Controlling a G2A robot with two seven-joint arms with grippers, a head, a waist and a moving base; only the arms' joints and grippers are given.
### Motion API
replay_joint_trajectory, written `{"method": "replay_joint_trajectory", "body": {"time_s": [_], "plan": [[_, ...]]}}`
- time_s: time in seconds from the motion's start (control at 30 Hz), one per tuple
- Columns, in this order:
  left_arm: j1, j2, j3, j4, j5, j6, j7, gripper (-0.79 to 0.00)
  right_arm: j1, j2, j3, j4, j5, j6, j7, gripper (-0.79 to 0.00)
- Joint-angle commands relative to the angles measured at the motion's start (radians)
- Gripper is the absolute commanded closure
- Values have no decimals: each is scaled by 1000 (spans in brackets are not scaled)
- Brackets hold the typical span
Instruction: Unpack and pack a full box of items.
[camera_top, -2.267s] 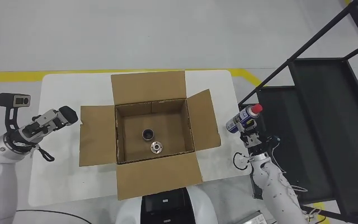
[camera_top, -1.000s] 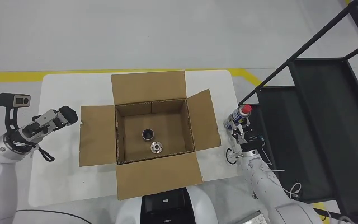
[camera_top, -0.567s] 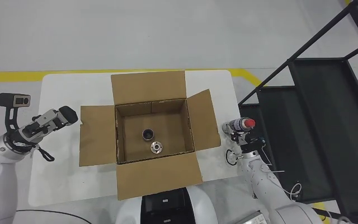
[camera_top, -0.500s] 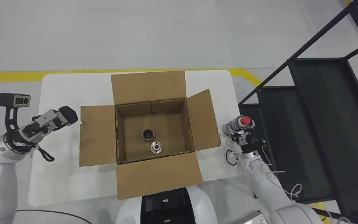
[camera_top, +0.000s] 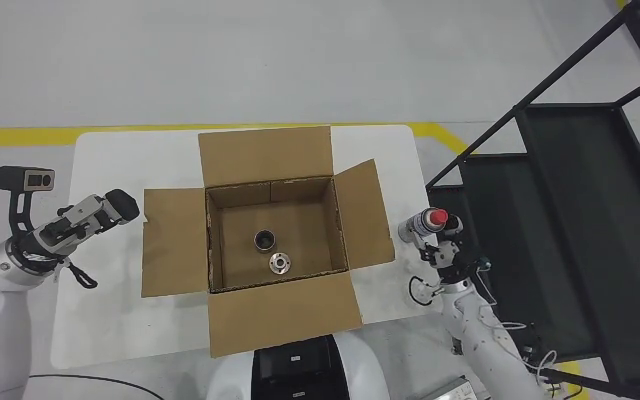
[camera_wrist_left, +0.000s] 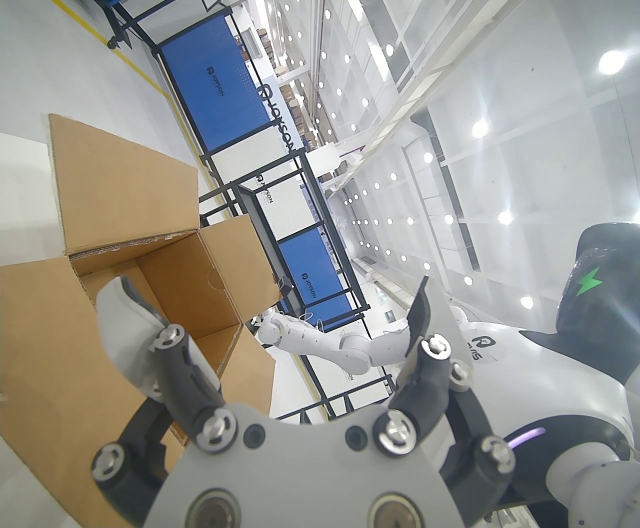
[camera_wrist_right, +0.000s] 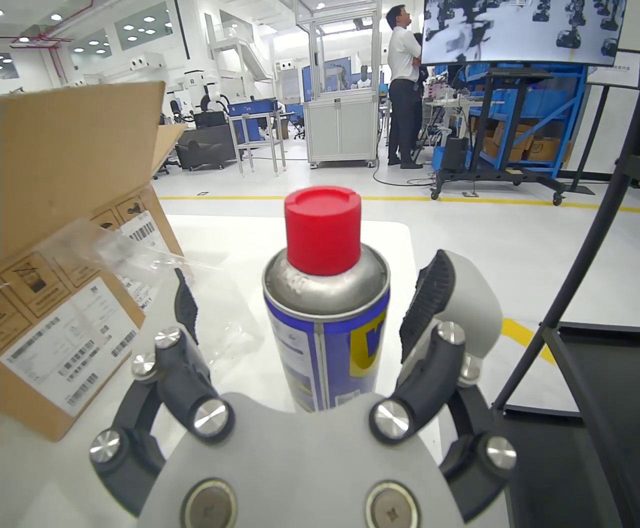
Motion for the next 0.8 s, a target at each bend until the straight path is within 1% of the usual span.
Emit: {"method": "replay_joint_trajectory", "body": {"time_s": [0.0,0.23,0.3,0.33,0.47,0.53,0.6,0.63,0.67,0.7,0.73,0.77], "plan": [[0,0,0,0,0,0,0,-785,-71,11,34,-125,5,-11,48,-785],[0,0,0,0,0,0,0,-785,-286,35,150,-513,63,-42,247,-785],[0,0,0,0,0,0,0,-785,-342,37,169,-626,144,-103,313,-785],[0,0,0,0,0,0,0,-785,-369,39,187,-688,165,-108,347,-785],[0,0,0,0,0,0,0,-785,-475,44,216,-897,249,-139,539,-785],[0,0,0,0,0,0,0,-785,-505,46,217,-974,291,-157,644,-785],[0,0,0,0,0,0,0,-785,-524,48,200,-1021,371,-191,752,-785],[0,0,0,0,0,0,0,-785,-521,50,203,-1045,391,-187,807,-785],[0,0,0,0,0,0,0,-785,-522,51,188,-1064,417,-212,862,-785],[0,0,0,0,0,0,0,-785,-527,53,159,-1072,501,-264,919,-785],[0,0,0,0,0,0,0,-785,-519,56,155,-1084,562,-281,980,-785],[0,0,0,0,0,0,0,-785,-505,60,161,-1098,577,-276,1037,-785]]}}
